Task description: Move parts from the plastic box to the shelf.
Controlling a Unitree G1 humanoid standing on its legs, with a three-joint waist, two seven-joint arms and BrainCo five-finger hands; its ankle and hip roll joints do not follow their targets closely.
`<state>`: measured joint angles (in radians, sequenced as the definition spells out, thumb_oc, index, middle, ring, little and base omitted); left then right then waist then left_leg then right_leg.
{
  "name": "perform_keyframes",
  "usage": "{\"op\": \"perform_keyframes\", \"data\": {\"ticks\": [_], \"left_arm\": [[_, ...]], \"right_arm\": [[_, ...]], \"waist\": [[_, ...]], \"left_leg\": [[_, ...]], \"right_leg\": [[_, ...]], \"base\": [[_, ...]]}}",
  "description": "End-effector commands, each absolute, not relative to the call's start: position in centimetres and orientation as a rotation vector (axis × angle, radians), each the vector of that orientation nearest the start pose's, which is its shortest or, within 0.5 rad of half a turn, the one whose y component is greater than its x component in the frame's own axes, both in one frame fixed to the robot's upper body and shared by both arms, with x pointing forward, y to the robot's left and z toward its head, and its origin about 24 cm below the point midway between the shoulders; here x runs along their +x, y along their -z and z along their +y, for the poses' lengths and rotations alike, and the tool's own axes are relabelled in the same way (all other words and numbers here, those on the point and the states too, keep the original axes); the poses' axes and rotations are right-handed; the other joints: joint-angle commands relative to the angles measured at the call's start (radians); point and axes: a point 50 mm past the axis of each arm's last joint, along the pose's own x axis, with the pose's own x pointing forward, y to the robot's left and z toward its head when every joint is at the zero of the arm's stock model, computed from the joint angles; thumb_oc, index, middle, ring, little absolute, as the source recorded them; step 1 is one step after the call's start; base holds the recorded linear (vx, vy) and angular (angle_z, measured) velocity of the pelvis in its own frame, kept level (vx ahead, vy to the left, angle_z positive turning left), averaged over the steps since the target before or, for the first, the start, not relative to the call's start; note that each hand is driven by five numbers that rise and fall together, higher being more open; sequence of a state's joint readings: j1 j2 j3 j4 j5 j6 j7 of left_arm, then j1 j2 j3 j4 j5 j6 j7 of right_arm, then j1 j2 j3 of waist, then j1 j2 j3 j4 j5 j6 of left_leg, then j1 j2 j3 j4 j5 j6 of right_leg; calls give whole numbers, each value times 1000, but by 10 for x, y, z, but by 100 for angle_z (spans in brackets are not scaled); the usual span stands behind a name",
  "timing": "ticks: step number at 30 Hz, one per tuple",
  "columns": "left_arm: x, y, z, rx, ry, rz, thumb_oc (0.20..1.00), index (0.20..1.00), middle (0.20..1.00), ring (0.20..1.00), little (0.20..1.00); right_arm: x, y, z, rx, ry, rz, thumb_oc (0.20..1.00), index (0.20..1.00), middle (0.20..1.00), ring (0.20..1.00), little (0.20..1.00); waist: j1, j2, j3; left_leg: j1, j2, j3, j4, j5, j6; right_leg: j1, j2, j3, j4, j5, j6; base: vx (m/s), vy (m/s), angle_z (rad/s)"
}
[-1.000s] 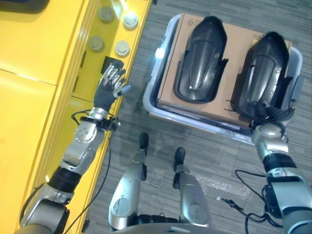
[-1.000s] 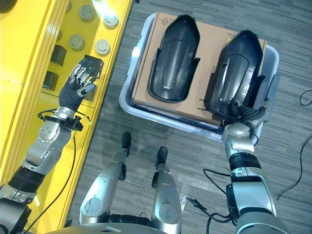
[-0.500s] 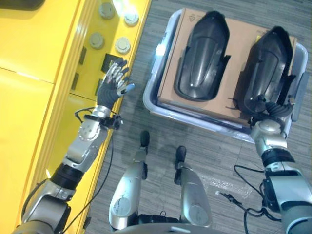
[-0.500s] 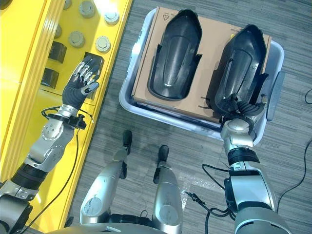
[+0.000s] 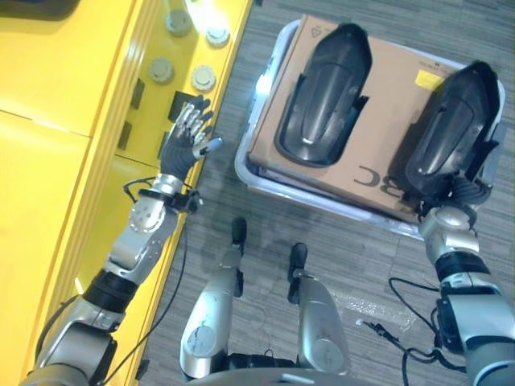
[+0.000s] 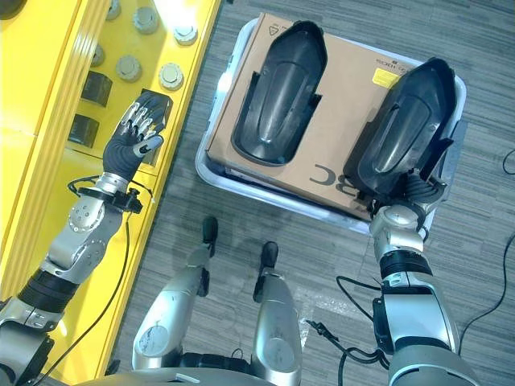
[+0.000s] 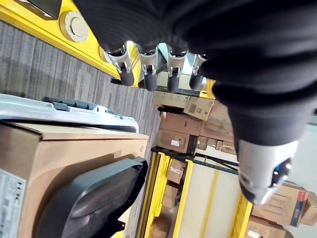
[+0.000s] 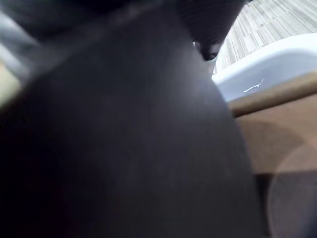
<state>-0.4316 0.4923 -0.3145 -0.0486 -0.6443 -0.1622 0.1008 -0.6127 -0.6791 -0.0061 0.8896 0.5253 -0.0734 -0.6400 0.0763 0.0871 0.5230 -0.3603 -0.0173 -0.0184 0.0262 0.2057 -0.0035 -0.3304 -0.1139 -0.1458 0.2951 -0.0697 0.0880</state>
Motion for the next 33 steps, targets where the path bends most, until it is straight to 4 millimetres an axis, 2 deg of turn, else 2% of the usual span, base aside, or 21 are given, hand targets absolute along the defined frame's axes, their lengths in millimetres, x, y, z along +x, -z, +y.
{"op": "perform_keyframes", "data": {"ticks": [1, 3, 5, 7, 9, 10, 15, 16, 19, 20, 24, 26, 33], "left_arm": [[297, -191, 138, -190, 356, -553, 1000, 1000, 1000, 1000, 1000], [293, -191, 140, -192, 352, -558, 1000, 1000, 1000, 1000, 1000], [291, -190, 142, -194, 350, -557, 1000, 1000, 1000, 1000, 1000], [287, -190, 150, -172, 331, -560, 1000, 1000, 1000, 1000, 1000], [286, -191, 153, -170, 327, -544, 1000, 1000, 1000, 1000, 1000], [287, -191, 156, -179, 317, -506, 1000, 1000, 1000, 1000, 1000], [296, -185, 152, -235, 334, -389, 1000, 1000, 1000, 1000, 1000], [302, -181, 145, -254, 350, -325, 1000, 1000, 1000, 1000, 1000], [310, -176, 136, -272, 354, -261, 1000, 1000, 1000, 1000, 1000], [317, -170, 127, -286, 347, -210, 1000, 1000, 1000, 1000, 1000], [331, -161, 114, -292, 300, -131, 1000, 1000, 1000, 1000, 1000], [340, -152, 105, -283, 303, -80, 1000, 1000, 1000, 1000, 1000], [345, -146, 68, -316, 367, -3, 1000, 1000, 1000, 1000, 1000]], "right_arm": [[309, -121, -369, -67, 1001, -63, 200, 200, 200, 200, 200], [308, -135, -364, -91, 993, -156, 200, 200, 200, 200, 200], [307, -141, -362, -102, 989, -196, 200, 200, 200, 200, 200], [305, -165, -348, -145, 943, -313, 200, 200, 200, 200, 200], [305, -179, -339, -171, 906, -376, 200, 200, 200, 200, 200], [305, -197, -325, -201, 841, -449, 200, 200, 200, 200, 200], [310, -211, -301, -216, 730, -509, 200, 200, 200, 200, 200], [316, -216, -287, -217, 671, -529, 200, 200, 200, 200, 200], [323, -220, -273, -211, 610, -538, 200, 200, 200, 200, 200], [329, -222, -259, -210, 561, -542, 200, 200, 200, 200, 200], [338, -222, -234, -173, 485, -536, 200, 200, 200, 200, 200], [343, -216, -217, -157, 443, -513, 200, 200, 200, 200, 200], [352, -198, -190, -119, 372, -450, 200, 200, 200, 200, 200]], "waist": [[1, -19, -33], [-1, -24, -51], [-2, -27, -62], [-5, -34, -101], [-8, -37, -125], [-13, -39, -170], [-23, -39, -231], [-27, -39, -264], [-32, -40, -296], [-38, -43, -322], [-47, -49, -361], [-54, -55, -389], [-64, -62, -434]], "left_leg": [[3, -35, 31, 130, -155, 6], [28, -34, 32, 123, -157, 7], [45, -33, 31, 116, -160, 8], [96, -30, 33, 89, -161, 9], [127, -27, 36, 73, -162, 8], [178, -22, 40, 50, -165, 5], [247, -15, 49, 21, -167, 2], [278, -11, 53, 6, -166, 1], [310, -7, 57, -10, -166, -1], [333, -5, 62, -24, -167, -1], [370, -1, 69, -46, -168, -1], [394, 2, 77, -59, -169, -1], [429, 8, 90, -84, -170, 0]], "right_leg": [[56, -9, -62, -258, 207, 6], [82, -7, -63, -265, 203, 4], [96, -6, -63, -271, 202, 4], [141, -1, -59, -290, 199, 5], [167, 0, -57, -302, 197, 6], [213, 4, -54, -323, 192, 7], [269, 9, -50, -344, 186, 8], [294, 12, -48, -353, 184, 7], [318, 16, -45, -362, 182, 7], [335, 19, -41, -371, 182, 8], [362, 24, -34, -381, 180, 10], [375, 27, -28, -382, 176, 12], [390, 35, -13, -382, 171, 13]], "base": [[0, 0, 0], [15, 11, 0], [44, 25, 0], [94, 56, -2], [121, 90, -3], [148, 112, -3], [127, 75, -2], [132, 60, -2], [121, 44, -4], [116, 26, -4], [95, 12, -4], [107, -1, -5], [47, -3, -11]]}}
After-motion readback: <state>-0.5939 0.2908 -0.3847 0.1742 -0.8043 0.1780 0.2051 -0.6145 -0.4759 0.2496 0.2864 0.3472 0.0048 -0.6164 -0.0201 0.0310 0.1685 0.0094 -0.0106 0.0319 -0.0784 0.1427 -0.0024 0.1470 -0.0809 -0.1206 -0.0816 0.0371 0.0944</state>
